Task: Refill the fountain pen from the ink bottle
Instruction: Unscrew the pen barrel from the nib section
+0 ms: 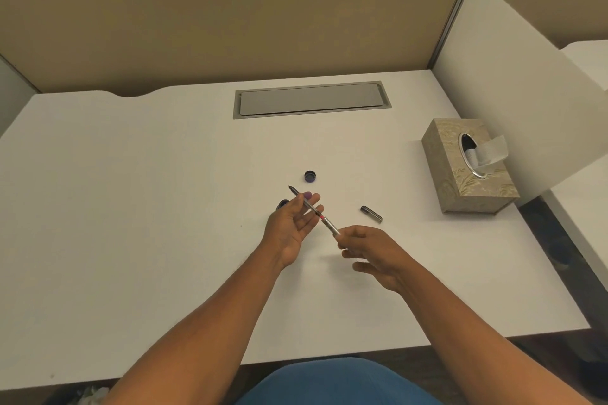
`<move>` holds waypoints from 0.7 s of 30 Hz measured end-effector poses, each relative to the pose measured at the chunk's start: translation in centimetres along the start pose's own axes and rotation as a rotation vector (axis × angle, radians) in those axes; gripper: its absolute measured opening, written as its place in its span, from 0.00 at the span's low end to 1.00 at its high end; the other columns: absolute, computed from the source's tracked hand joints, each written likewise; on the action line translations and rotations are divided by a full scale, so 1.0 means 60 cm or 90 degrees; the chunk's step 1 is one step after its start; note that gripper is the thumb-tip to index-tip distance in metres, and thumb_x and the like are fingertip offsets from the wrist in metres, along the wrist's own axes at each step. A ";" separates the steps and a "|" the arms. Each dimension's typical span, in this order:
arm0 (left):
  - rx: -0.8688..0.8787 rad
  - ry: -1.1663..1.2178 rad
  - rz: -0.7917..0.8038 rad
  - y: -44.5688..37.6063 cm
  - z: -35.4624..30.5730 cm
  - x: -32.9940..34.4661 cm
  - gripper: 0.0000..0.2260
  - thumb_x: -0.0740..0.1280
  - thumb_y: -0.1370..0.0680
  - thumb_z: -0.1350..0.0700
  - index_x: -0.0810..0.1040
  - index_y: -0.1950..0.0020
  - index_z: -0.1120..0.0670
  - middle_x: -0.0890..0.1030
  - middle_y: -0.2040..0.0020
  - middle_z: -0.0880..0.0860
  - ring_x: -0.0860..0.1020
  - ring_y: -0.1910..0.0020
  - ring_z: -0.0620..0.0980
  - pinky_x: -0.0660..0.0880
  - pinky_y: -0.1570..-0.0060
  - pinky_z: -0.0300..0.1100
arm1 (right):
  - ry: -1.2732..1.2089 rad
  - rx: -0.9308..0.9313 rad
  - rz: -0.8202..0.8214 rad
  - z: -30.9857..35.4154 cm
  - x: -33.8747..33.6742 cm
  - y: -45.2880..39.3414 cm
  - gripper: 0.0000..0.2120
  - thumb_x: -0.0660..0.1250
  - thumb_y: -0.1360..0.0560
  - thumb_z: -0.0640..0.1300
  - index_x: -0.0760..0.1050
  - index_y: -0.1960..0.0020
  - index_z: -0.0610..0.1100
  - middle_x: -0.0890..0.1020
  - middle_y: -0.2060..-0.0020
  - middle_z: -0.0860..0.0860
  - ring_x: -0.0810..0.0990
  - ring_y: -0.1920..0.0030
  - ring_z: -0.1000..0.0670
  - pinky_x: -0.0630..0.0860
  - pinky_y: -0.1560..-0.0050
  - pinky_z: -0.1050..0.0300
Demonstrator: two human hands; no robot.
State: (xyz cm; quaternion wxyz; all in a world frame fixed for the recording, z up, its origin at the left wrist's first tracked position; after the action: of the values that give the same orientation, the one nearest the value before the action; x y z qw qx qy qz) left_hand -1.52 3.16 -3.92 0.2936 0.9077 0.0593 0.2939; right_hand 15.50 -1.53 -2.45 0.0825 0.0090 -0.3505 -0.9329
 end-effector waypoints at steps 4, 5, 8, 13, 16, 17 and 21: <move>0.007 0.011 -0.021 0.000 -0.009 -0.014 0.09 0.64 0.17 0.54 0.81 0.46 0.56 0.86 0.45 0.54 0.85 0.48 0.54 0.79 0.42 0.46 | 0.085 -0.017 -0.030 -0.015 -0.021 -0.002 0.02 0.73 0.26 0.45 0.83 0.54 0.48 0.79 0.60 0.53 0.74 0.57 0.52 0.71 0.56 0.56; 0.008 0.013 -0.024 0.001 -0.009 -0.017 0.09 0.64 0.17 0.54 0.81 0.46 0.56 0.86 0.45 0.54 0.85 0.48 0.54 0.79 0.42 0.46 | 0.102 -0.026 -0.044 -0.018 -0.028 -0.005 0.02 0.73 0.26 0.45 0.82 0.54 0.47 0.78 0.60 0.53 0.73 0.59 0.52 0.70 0.58 0.57; 0.009 0.013 -0.027 0.007 -0.007 -0.021 0.09 0.64 0.17 0.54 0.81 0.46 0.56 0.86 0.45 0.54 0.85 0.48 0.54 0.79 0.42 0.45 | 0.186 -0.072 -0.121 -0.023 -0.045 -0.020 0.03 0.74 0.27 0.44 0.83 0.55 0.45 0.78 0.65 0.53 0.72 0.66 0.53 0.67 0.65 0.60; 0.003 -0.004 -0.031 0.019 0.001 -0.021 0.09 0.64 0.17 0.54 0.81 0.47 0.56 0.86 0.46 0.54 0.85 0.49 0.53 0.78 0.43 0.45 | 0.424 -0.109 -0.268 -0.022 -0.061 -0.058 0.04 0.72 0.28 0.50 0.80 0.55 0.51 0.84 0.63 0.54 0.82 0.58 0.51 0.73 0.61 0.57; -0.001 -0.023 -0.033 0.025 0.008 -0.019 0.09 0.63 0.17 0.54 0.81 0.46 0.56 0.86 0.45 0.54 0.85 0.50 0.53 0.78 0.43 0.45 | 0.504 -0.118 -0.321 -0.023 -0.067 -0.075 0.07 0.70 0.28 0.53 0.80 0.52 0.52 0.84 0.58 0.53 0.81 0.56 0.49 0.74 0.59 0.56; -0.004 -0.027 -0.031 0.027 0.009 -0.017 0.09 0.63 0.17 0.54 0.81 0.46 0.56 0.86 0.45 0.54 0.85 0.50 0.53 0.78 0.44 0.45 | 0.526 -0.119 -0.332 -0.023 -0.069 -0.079 0.07 0.69 0.27 0.53 0.80 0.52 0.52 0.83 0.57 0.53 0.80 0.55 0.48 0.74 0.58 0.56; -0.020 -0.041 -0.027 0.037 0.015 -0.015 0.09 0.63 0.17 0.54 0.81 0.47 0.56 0.87 0.47 0.55 0.85 0.50 0.52 0.79 0.48 0.43 | 0.591 -0.110 -0.361 -0.024 -0.070 -0.087 0.06 0.66 0.26 0.50 0.79 0.54 0.50 0.82 0.58 0.52 0.79 0.56 0.47 0.75 0.58 0.56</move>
State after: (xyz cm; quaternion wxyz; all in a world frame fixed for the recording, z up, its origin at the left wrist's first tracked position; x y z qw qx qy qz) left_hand -1.90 0.66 -3.68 0.3156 0.9106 0.0642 0.2591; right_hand 19.00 2.07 -7.17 -0.0253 0.5069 -0.1835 -0.8419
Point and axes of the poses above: each hand's wrist, its own y-axis away from the middle knuckle, its own x-axis out of the palm, z = x × y, the point moved 5 cm from there along -y, towards the middle knuckle
